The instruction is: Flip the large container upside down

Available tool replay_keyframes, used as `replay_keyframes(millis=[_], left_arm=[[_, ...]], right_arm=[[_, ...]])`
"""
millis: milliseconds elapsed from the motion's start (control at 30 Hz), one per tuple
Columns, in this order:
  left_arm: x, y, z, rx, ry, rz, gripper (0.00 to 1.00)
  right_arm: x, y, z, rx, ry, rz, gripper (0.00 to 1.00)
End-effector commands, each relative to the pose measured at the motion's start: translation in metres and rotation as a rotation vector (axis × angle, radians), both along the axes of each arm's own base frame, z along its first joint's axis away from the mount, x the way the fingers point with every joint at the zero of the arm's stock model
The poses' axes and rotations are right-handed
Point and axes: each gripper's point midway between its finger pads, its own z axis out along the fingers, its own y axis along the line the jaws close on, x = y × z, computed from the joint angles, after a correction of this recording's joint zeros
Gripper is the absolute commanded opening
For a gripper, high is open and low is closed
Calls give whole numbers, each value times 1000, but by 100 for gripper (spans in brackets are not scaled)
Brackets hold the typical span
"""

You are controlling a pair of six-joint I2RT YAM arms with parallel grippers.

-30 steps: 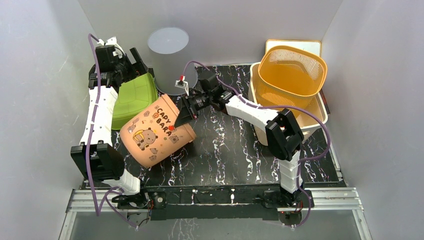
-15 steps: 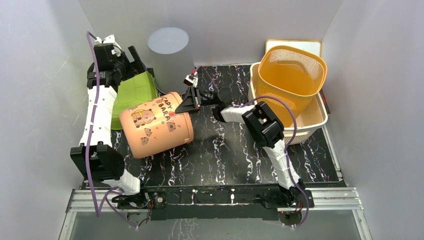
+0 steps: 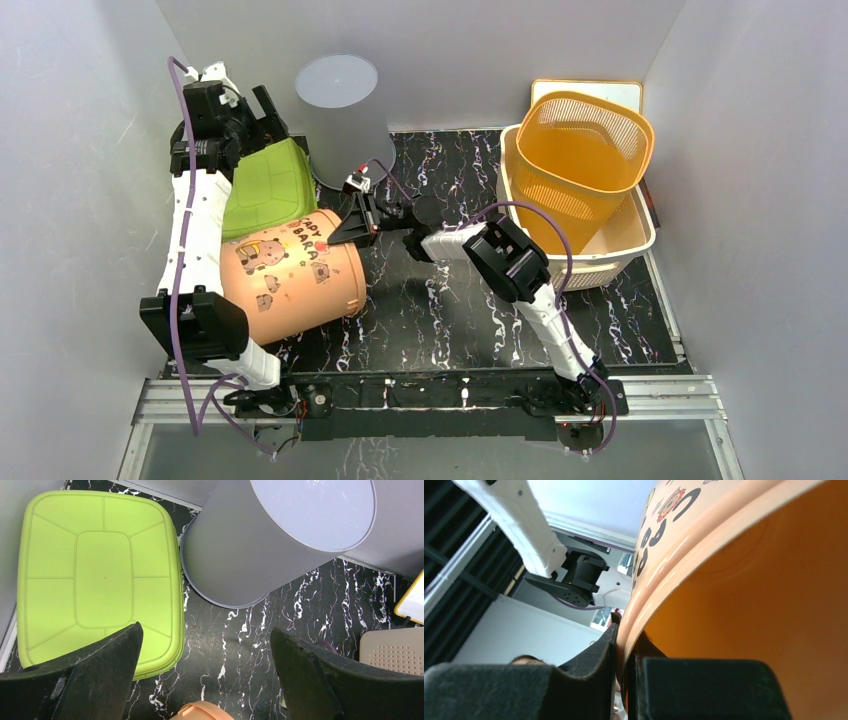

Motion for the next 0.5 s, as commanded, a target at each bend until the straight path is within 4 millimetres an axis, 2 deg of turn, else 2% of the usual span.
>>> replay_keyframes(millis=[0,100,167,300,467], left_arm=[[-4,1,23,28,-49,2,98],[-4,1,21,30,-44,1,98],[-4,0,21,30,-42,1,98],[-5,0,20,37,-39,2,98],[-4,0,18,36,-34,0,98]], right_arm=[[-10,-31,9,224,-154,-43,0],[-2,-34,-9,182,-146,-44,0],[11,-42,-21,149,-138,-66,0],[40,-73,-44,68,-142,-121,0],[69,-111,-72,-28,-140,-166,11]])
